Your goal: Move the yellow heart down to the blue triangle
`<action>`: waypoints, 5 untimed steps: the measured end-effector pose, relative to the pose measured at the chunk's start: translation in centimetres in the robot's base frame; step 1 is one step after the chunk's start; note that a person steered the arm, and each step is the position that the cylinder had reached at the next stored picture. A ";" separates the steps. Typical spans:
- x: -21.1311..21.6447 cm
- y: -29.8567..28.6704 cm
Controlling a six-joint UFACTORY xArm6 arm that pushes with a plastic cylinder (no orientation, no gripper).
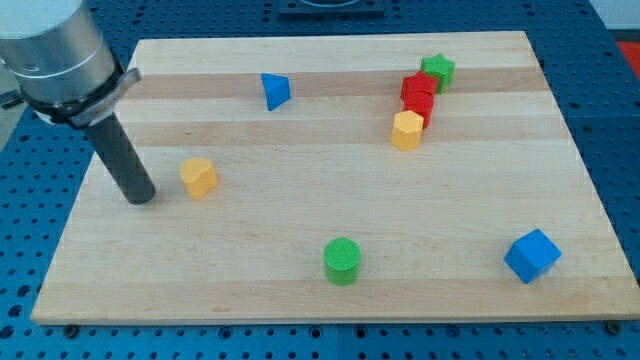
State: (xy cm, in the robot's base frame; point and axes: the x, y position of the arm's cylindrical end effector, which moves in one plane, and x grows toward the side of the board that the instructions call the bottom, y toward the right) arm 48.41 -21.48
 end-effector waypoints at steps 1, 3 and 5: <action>-0.3 3.2; -5.3 9.5; -10.1 10.1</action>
State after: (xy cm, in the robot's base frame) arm 38.35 -11.39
